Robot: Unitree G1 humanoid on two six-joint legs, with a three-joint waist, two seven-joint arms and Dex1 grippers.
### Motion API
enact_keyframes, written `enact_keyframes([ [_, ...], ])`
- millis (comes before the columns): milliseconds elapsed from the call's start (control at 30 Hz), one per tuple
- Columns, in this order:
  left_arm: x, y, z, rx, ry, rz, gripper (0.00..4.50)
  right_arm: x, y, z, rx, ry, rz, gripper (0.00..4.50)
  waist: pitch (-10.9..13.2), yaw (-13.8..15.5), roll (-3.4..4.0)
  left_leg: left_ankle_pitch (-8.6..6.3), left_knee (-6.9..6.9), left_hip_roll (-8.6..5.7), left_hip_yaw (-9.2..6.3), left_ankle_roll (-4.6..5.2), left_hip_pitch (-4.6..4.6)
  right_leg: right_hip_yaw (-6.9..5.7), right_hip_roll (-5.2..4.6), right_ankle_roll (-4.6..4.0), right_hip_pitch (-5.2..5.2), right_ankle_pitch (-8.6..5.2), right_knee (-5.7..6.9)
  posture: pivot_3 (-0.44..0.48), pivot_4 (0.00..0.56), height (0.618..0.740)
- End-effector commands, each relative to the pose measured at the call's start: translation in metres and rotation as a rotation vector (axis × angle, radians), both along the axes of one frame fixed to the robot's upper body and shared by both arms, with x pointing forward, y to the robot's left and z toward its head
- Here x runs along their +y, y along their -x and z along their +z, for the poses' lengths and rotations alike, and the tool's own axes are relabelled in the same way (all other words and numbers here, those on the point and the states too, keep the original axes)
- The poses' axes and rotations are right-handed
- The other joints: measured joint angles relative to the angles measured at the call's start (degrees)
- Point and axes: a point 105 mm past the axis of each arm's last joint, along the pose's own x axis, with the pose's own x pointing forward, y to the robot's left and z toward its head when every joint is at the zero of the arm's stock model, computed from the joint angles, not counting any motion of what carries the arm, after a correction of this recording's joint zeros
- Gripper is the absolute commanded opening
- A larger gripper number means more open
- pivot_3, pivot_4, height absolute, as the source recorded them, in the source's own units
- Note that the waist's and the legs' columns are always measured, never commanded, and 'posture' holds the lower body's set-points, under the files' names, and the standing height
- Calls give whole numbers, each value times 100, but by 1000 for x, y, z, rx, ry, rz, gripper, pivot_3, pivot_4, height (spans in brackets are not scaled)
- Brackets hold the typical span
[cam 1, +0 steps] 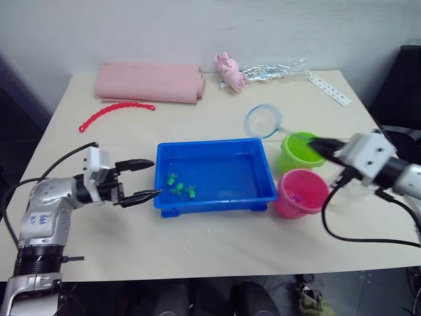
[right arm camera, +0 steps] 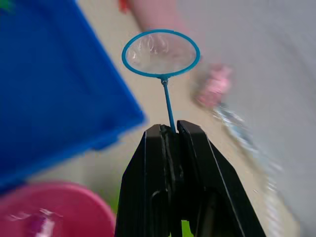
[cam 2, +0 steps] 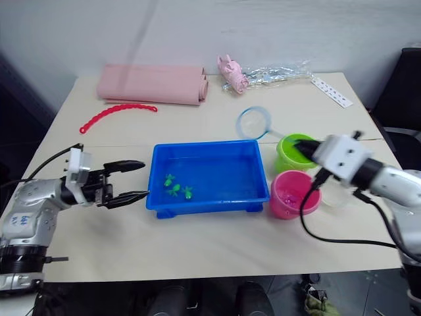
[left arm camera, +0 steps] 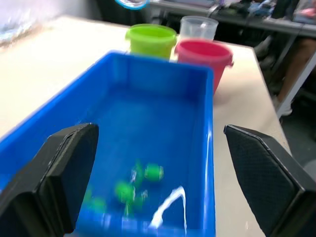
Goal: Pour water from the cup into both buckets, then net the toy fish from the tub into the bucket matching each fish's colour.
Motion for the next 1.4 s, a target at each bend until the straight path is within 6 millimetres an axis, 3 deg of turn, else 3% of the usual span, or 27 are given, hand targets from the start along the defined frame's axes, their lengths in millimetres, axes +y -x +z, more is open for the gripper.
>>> enact_keyframes([
  [33,15,4,5,-46,-30,61,4447,29,6,-20,175,65,110,0,0,37,0,-1,0,-2,-2,2,-5,-3,-2,0,-1,0,0,0,150,740],
  [200,17,16,-1,-19,-94,59,4447,47,-9,-44,352,135,86,0,1,18,-2,-8,7,-8,-2,11,-10,-6,-18,0,0,0,-1,0,150,740],
  [533,14,20,3,-22,-90,114,4447,71,-32,-68,380,287,138,0,1,-57,-1,-7,-2,-7,1,5,-8,-7,-13,0,-9,0,7,0,150,740],
  [700,16,20,4,-10,-100,131,4447,92,-36,-72,435,158,180,0,1,-116,-2,-6,0,-7,0,4,-8,-11,-12,0,-8,0,12,0,150,740],
  [1033,24,21,-1,4,-94,184,4447,93,-34,-71,461,31,175,0,1,-116,-2,-6,-1,-7,0,3,-8,-10,-13,0,-8,0,12,0,150,740],
  [1233,25,18,-4,12,-103,183,4447,93,-24,-57,444,-72,224,0,1,-115,-2,-7,-3,-7,1,2,-8,-10,-13,1,-8,0,11,0,150,740],
  [1400,24,16,-2,7,-101,169,4447,81,-17,-52,428,-130,211,0,2,-114,-2,-8,-5,-7,0,1,-8,-10,-12,1,-8,0,9,0,150,740],
])
